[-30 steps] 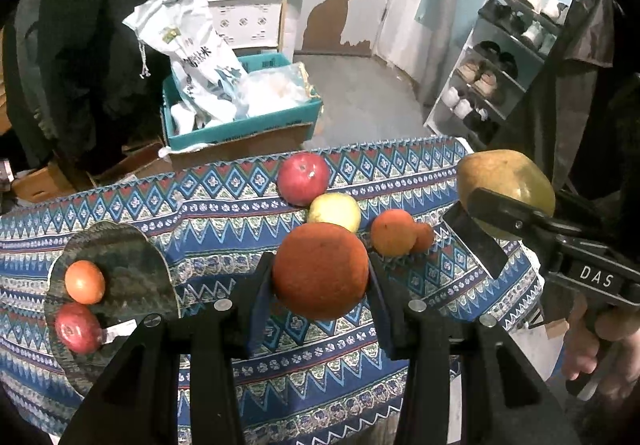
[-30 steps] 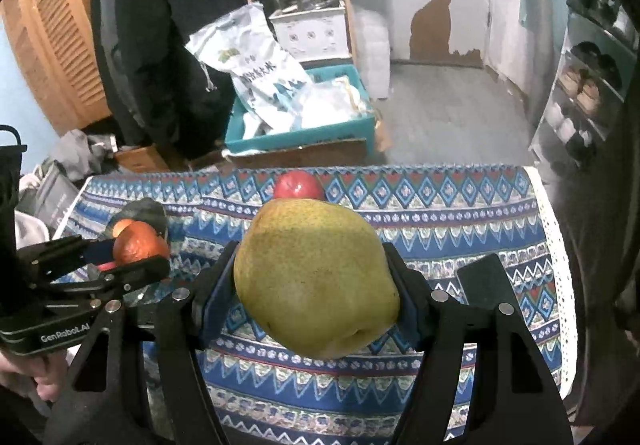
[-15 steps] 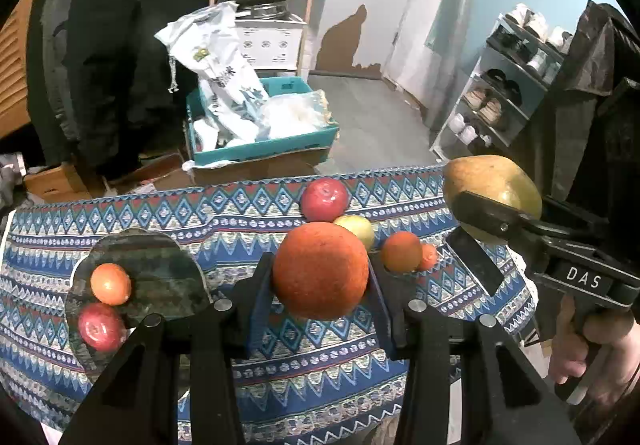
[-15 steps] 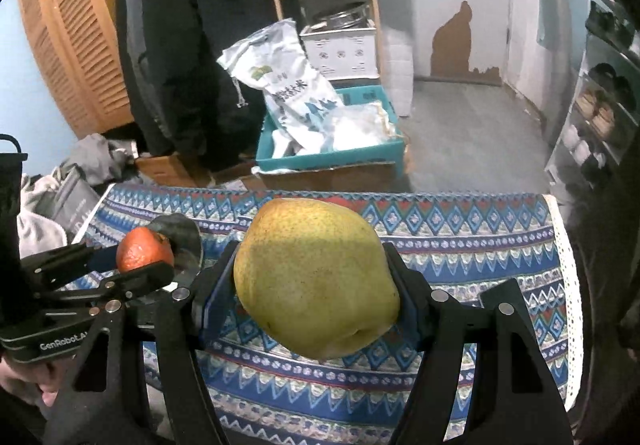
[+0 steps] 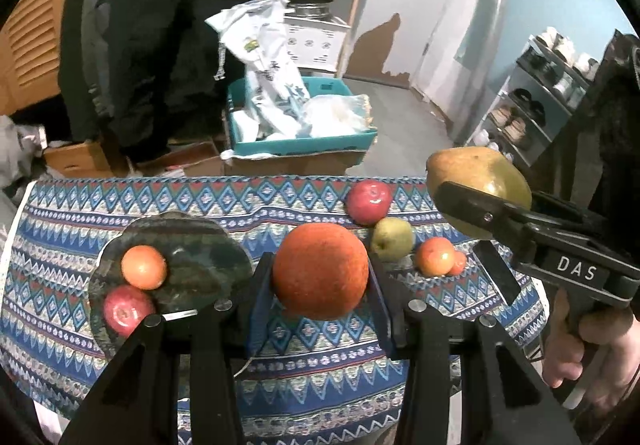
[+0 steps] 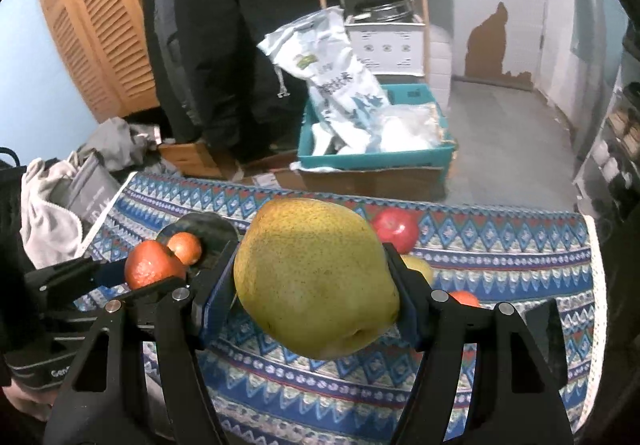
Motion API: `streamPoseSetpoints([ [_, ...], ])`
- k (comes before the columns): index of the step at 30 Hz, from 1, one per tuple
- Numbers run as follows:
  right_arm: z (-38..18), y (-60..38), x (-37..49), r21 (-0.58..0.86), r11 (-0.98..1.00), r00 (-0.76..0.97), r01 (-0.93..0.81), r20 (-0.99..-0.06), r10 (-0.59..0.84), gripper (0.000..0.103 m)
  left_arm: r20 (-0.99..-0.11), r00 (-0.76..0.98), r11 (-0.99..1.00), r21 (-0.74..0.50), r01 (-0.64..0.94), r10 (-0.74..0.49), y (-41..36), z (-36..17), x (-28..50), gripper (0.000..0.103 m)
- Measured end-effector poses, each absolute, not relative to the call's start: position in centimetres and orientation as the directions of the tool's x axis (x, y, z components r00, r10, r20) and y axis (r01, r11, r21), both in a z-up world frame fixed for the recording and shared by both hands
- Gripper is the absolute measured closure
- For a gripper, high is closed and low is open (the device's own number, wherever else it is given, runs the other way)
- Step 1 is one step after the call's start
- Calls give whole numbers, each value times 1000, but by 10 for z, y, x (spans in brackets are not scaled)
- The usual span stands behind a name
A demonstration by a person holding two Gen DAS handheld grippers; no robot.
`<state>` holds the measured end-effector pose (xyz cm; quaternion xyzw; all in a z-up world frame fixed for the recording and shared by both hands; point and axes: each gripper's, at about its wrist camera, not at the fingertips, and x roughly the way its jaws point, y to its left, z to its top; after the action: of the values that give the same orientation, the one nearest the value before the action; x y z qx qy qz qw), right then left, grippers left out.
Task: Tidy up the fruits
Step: 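Lift the small orange with the left tool while the right tool carries the pear, then open the left tool over the plate while the right tool releases the pear there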
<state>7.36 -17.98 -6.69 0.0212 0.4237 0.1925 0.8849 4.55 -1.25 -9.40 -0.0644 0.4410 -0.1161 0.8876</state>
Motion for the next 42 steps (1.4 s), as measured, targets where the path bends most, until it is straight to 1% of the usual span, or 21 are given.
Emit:
streamPoseSetpoints([
  [15,-86,-116,95,217,896,494,-387,-772,400,34,-791,578,974,-223,33,-201,45,-115,44,58],
  [29,-131,-56,116,245,865,370,-438,-828,422,34,-851,505,977,-204,-67,-143,90,-168,43,58],
  [42,-179,-6,121,243,840,247,-485,-883,398,34,-896,431,975,-180,-131,-107,115,-219,45,58],
])
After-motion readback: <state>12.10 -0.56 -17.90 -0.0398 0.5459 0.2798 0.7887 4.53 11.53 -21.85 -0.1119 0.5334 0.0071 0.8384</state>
